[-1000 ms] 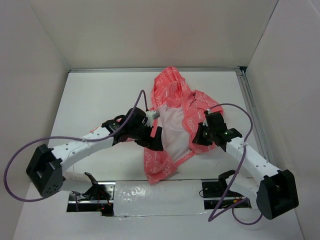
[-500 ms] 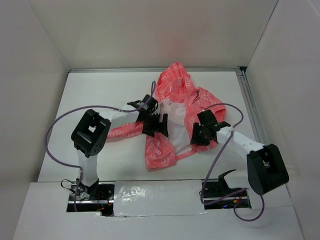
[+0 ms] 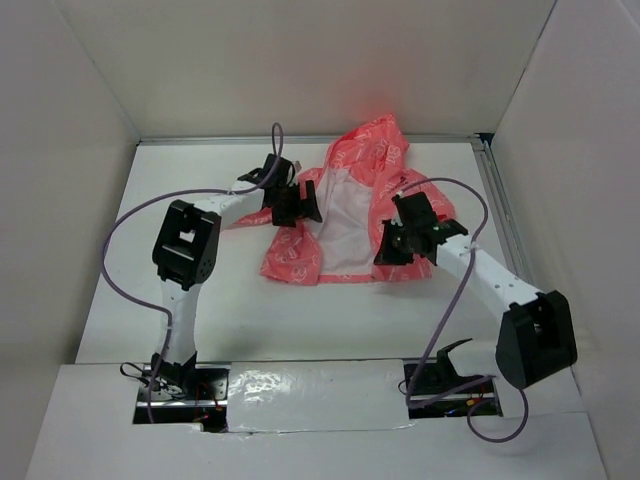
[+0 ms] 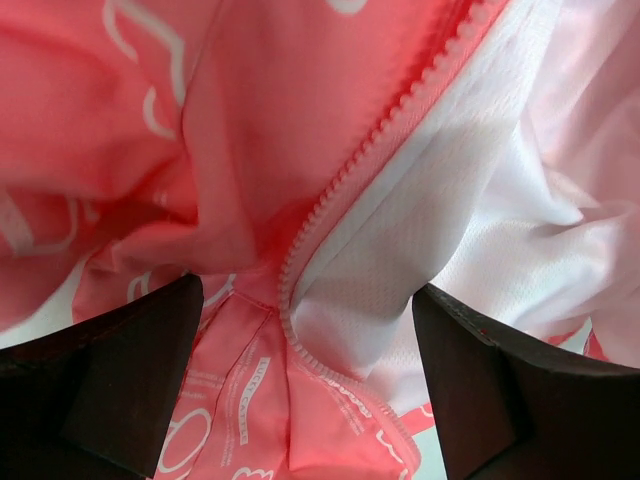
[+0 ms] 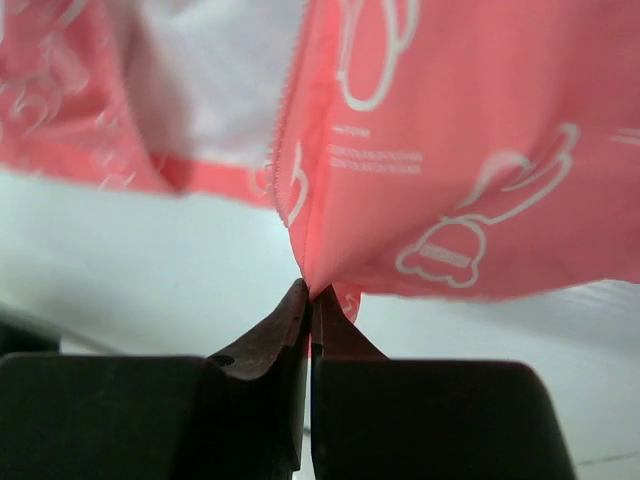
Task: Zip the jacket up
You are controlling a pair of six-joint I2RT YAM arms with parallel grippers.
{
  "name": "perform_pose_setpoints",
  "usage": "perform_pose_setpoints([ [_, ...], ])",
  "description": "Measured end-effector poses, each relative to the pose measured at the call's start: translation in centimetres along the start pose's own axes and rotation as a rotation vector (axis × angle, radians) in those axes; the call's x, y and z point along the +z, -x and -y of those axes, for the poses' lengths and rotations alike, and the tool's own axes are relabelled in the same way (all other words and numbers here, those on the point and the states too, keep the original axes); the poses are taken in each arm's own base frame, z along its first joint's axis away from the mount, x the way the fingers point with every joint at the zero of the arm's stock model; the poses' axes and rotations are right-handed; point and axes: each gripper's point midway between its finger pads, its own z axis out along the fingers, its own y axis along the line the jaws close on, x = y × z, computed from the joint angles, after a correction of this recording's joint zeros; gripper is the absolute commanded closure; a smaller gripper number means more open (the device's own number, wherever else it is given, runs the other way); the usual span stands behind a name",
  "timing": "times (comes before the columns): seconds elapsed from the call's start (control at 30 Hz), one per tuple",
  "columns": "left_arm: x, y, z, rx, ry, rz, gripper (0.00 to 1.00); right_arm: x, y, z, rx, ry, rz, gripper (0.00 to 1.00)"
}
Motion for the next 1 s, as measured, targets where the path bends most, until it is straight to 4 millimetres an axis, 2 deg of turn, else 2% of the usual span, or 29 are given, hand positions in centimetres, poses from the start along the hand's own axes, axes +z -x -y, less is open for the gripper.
perform_pose_setpoints([
  [0.1,-0.6,-0.8,-0.2,0.015,-0.001,0.009,0.01,-1.1,-2.6,-1.6,-0.037,0.132,-0.061,0.91],
  [0.2,-1.4,-2.0,-0.5,0.016,0.005,-0.006,0.01,0.2,-7.5,-1.5,-0.069,0.166,-0.212,0.85],
  [0.23,-1.7,-2.4,-0.6,0.015,0.008,-0.012,0.01,0.8,-8.6,-1.3,-0.076,0.154,-0.254,0.68],
  [0.27,-2.0,-2.8,-0.6,0.014,0.011,-0.019,0.01,1.4,-9.7,-1.0,-0.078,0.135,-0.295,0.59],
  [0.3,-2.4,-3.1,-0.5,0.014,0.014,-0.024,0.01,1.9,-10.3,-0.7,-0.083,0.114,-0.321,0.44],
  [0.33,-2.8,-3.3,-0.5,0.016,0.018,-0.025,0.01,2.2,-10.7,-0.6,-0.093,0.097,-0.328,0.41],
  [0.37,-3.4,-3.5,-0.4,0.018,0.024,-0.022,0.01,2.4,-10.7,-0.7,-0.105,0.090,-0.321,0.37],
  [0.4,-4.0,-3.6,-0.2,0.021,0.028,-0.019,0.01,2.4,-10.5,-0.9,-0.116,0.089,-0.301,0.29],
  [0.43,-4.8,-3.7,0.1,0.028,0.031,-0.011,0.01,2.3,-10.2,-1.3,-0.125,0.095,-0.273,0.26],
  [0.53,-7.9,-3.9,1.4,0.050,0.028,0.031,0.01,1.2,-8.5,-2.7,-0.164,0.139,-0.150,0.23],
  [0.57,-9.4,-3.9,2.0,0.060,0.019,0.057,0.01,0.7,-8.0,-3.1,-0.174,0.156,-0.107,0.22],
  [0.7,-12.8,-5.1,2.9,0.079,-0.021,0.105,0.01,-1.1,-7.7,-4.0,-0.203,0.189,0.002,0.16],
  [0.73,-13.5,-5.9,2.9,0.085,-0.029,0.113,0.01,-1.3,-7.8,-4.2,-0.210,0.189,0.024,0.03],
  [0.77,-14.2,-6.6,2.8,0.087,-0.030,0.117,0.01,-1.5,-8.0,-4.3,-0.217,0.189,0.045,0.00],
  [0.83,-15.0,-7.9,2.7,0.100,-0.026,0.143,0.01,-1.8,-8.4,-4.2,-0.226,0.184,0.090,0.00],
  [0.9,-15.5,-9.6,2.8,0.129,-0.025,0.167,0.06,-2.1,-8.4,-4.2,-0.219,0.187,0.131,0.00],
  [0.93,-15.6,-10.2,3.0,0.144,-0.032,0.175,0.06,-2.2,-8.2,-4.1,-0.211,0.186,0.150,0.00],
  [0.97,-15.9,-10.8,3.3,0.169,-0.050,0.187,0.14,-2.4,-7.6,-4.0,-0.197,0.178,0.182,0.00],
  [1.0,-16.2,-11.0,3.6,0.191,-0.066,0.205,0.15,-2.6,-6.9,-4.0,-0.185,0.171,0.211,0.00],
])
